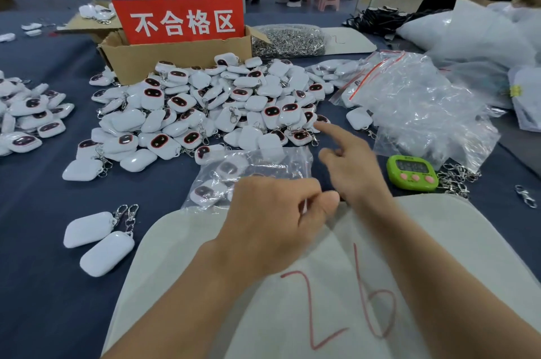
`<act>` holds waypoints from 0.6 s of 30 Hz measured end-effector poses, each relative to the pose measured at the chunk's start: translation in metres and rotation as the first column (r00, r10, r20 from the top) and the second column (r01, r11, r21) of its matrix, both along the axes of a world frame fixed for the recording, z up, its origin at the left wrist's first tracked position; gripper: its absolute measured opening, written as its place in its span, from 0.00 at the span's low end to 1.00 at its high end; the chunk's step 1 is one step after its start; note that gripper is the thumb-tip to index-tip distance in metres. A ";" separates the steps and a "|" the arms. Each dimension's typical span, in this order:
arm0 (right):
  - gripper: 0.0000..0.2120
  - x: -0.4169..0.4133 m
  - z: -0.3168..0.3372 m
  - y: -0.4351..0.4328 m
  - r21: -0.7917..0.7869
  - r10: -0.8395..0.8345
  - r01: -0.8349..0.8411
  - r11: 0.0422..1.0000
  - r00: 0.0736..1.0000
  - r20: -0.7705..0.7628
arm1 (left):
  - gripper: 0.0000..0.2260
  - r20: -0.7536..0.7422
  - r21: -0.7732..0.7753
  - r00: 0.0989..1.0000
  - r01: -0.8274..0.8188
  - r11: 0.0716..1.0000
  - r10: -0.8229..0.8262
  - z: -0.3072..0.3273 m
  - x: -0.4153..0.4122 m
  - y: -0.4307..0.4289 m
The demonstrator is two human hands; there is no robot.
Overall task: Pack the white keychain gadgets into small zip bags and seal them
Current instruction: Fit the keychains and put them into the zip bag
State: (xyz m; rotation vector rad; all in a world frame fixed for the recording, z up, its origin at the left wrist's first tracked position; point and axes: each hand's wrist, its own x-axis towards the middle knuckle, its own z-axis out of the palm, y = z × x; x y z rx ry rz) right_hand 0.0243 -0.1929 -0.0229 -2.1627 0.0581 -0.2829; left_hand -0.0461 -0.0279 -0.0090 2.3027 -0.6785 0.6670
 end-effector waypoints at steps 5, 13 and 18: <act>0.28 0.008 -0.002 0.007 -0.445 0.318 -0.343 0.827 0.939 -0.134 | 0.15 0.017 -0.218 0.945 -0.316 0.923 0.327 0.007 0.021 0.028; 0.26 0.002 -0.005 0.003 -0.471 0.105 -0.164 0.867 0.983 -0.149 | 0.08 -0.534 -0.623 0.723 -0.687 0.374 0.437 0.012 0.052 0.074; 0.23 0.001 -0.002 0.000 -0.536 -0.061 0.002 0.844 0.994 -0.092 | 0.11 -0.475 -0.505 0.703 -0.710 0.490 0.530 0.008 0.054 0.068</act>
